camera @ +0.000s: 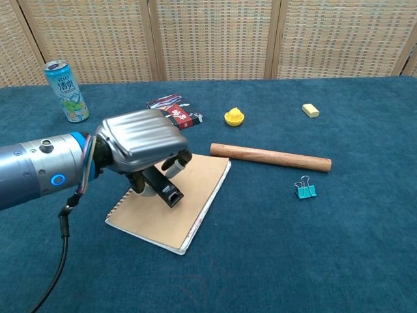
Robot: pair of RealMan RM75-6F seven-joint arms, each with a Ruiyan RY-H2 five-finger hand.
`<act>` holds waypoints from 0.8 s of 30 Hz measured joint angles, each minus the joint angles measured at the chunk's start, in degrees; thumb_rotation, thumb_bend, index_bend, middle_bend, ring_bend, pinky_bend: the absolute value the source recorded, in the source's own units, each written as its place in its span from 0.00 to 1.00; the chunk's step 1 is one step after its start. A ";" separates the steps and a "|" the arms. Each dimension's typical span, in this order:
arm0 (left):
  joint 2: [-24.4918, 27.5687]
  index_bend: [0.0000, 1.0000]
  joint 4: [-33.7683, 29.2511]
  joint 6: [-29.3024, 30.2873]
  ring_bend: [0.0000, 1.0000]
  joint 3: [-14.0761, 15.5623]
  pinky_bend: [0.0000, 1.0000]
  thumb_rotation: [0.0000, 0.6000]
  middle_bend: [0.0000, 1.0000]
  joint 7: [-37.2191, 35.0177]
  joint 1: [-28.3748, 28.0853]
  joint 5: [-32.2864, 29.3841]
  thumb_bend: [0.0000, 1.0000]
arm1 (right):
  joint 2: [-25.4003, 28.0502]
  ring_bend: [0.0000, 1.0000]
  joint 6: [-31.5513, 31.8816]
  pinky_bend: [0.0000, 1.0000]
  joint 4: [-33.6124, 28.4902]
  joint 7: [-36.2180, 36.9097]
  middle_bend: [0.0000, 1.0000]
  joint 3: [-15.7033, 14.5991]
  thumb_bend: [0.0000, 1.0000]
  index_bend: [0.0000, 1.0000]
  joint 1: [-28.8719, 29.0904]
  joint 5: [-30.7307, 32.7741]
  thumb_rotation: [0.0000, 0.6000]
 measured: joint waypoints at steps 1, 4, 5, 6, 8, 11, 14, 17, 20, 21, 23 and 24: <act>-0.61 0.68 1.04 -0.62 0.43 0.01 0.58 1.00 0.52 -0.54 -0.53 0.71 0.33 | -0.01 0.00 -0.15 0.00 0.12 0.08 0.00 0.09 0.00 0.00 0.00 0.28 1.00; -1.59 0.50 2.93 -1.74 0.38 0.25 0.49 1.00 0.36 -3.60 -1.78 4.01 0.07 | -0.07 0.00 -0.40 0.00 0.36 0.12 0.00 0.31 0.00 0.00 0.02 0.85 1.00; -1.79 0.36 3.50 -1.90 0.30 0.39 0.41 1.00 0.26 -4.87 -2.10 5.22 0.01 | -0.10 0.00 -0.48 0.00 0.41 0.07 0.00 0.37 0.00 0.00 0.04 1.00 1.00; -1.93 0.20 3.93 -1.95 0.21 0.49 0.31 1.00 0.16 -5.81 -2.32 6.12 0.00 | -0.14 0.00 -0.59 0.00 0.43 0.02 0.00 0.42 0.00 0.00 0.06 1.14 1.00; -2.43 0.03 5.71 -1.82 0.07 0.90 0.18 1.00 0.03 -9.66 -3.04 9.79 0.00 | -0.16 0.00 -0.71 0.00 0.45 -0.05 0.00 0.45 0.00 0.00 0.05 1.28 1.00; -2.72 0.00 7.61 -0.83 0.00 1.59 0.04 1.00 0.00 -16.01 -3.79 15.13 0.00 | -0.33 0.00 -0.96 0.00 0.51 -0.46 0.00 0.40 0.00 0.00 0.15 1.32 1.00; -1.46 0.00 7.65 1.61 0.00 2.74 0.00 1.00 0.00 -22.08 -4.14 20.07 0.00 | -0.46 0.00 -1.05 0.00 0.50 -0.77 0.00 0.32 0.00 0.00 0.21 1.21 1.00; 1.33 0.00 6.59 3.96 0.00 3.67 0.00 1.00 0.00 -24.65 -4.08 22.73 0.00 | -0.45 0.00 -0.81 0.00 0.32 -0.91 0.00 0.26 0.00 0.00 0.18 0.89 1.00; 5.40 0.00 3.88 6.09 0.00 4.17 0.00 1.00 0.00 -24.72 -3.19 23.73 0.00 | -0.38 0.00 -0.49 0.00 -0.02 -1.00 0.00 0.10 0.00 0.00 0.10 0.32 1.00; 6.85 0.00 2.86 7.13 0.00 4.28 0.00 1.00 0.00 -24.70 -2.70 23.95 0.00 | -0.35 0.00 -0.39 0.00 -0.11 -1.04 0.00 0.05 0.00 0.00 0.07 0.18 1.00; 10.31 0.00 0.53 10.14 0.00 4.47 0.00 1.00 0.00 -24.77 -1.06 24.19 0.00 | -0.29 0.00 -0.19 0.00 -0.33 -1.10 0.00 -0.06 0.00 0.00 0.02 -0.19 1.00; 11.73 0.00 -0.36 11.65 0.00 4.53 0.00 1.00 0.00 -24.90 -0.13 24.17 0.00 | -0.26 0.00 -0.07 0.00 -0.41 -1.13 0.00 -0.11 0.00 0.00 -0.02 -0.35 1.00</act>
